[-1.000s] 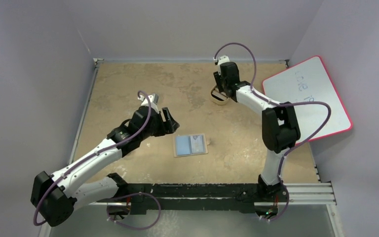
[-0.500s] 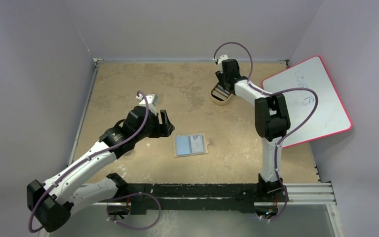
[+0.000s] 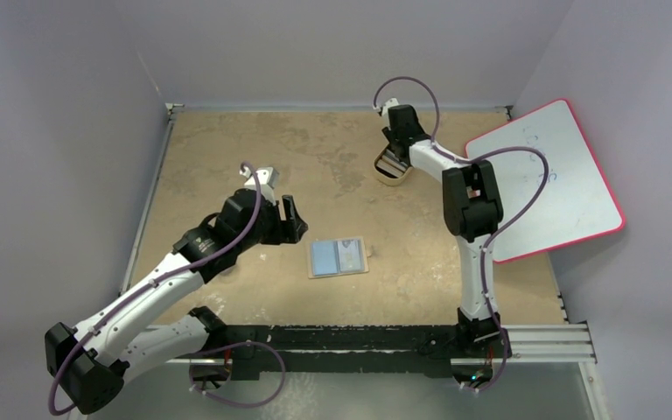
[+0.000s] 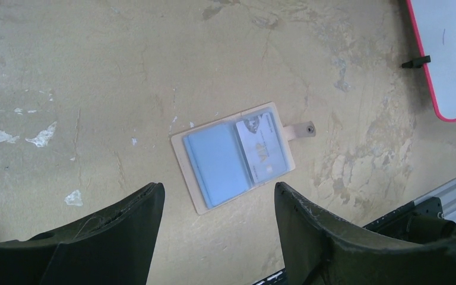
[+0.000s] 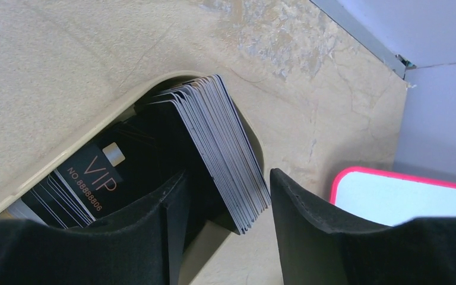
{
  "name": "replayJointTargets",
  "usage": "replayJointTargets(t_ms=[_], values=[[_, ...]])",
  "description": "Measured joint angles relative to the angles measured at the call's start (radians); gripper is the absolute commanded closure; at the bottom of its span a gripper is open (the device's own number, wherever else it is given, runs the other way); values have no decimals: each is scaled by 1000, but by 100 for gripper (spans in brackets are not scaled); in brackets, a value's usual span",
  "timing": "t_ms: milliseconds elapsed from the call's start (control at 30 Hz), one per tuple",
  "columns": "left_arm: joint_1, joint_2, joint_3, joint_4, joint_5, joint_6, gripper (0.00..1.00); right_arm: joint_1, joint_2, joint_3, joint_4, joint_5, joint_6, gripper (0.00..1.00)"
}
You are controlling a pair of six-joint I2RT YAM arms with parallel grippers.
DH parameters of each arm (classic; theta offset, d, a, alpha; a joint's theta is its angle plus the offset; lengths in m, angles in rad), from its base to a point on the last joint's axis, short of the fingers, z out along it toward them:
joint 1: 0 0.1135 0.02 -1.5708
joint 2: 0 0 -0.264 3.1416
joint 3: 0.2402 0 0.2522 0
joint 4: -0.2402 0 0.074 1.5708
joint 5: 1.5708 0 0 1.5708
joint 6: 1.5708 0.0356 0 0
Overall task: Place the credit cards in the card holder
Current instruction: Pick up the credit card from the storage box.
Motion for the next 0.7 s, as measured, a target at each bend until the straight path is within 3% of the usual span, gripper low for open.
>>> replayJointTargets(t_ms=[700], values=[[0,-15,0,-7,-34,1,32,5,5,3,8,49,-34,67]])
